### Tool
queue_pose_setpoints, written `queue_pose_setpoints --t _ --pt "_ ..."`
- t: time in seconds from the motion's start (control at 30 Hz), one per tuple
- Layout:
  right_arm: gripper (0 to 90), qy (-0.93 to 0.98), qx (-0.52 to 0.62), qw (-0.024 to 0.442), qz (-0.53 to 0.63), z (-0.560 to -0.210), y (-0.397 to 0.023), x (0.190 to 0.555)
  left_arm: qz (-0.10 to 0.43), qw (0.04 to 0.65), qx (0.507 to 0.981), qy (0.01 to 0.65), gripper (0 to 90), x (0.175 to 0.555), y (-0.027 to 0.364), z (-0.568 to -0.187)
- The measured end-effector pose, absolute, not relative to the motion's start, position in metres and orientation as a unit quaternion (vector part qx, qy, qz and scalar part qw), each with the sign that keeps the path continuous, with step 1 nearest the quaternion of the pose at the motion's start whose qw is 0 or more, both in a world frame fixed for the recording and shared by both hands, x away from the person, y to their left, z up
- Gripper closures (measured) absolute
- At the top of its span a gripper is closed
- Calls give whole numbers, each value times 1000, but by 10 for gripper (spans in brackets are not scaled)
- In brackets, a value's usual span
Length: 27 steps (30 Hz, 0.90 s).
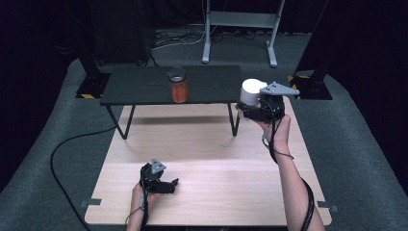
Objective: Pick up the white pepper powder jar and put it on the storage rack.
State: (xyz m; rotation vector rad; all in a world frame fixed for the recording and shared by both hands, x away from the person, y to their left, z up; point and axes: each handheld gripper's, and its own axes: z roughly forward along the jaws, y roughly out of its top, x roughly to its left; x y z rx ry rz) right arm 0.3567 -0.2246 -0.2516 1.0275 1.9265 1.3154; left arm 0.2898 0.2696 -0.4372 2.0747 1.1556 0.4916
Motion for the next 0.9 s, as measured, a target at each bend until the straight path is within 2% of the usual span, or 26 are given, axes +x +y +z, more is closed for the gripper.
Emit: queue_pose_setpoints --t 0.9 --pt "299 716 392 300 493 -239 -211 386 190 351 802 445 59 290 270 -437"
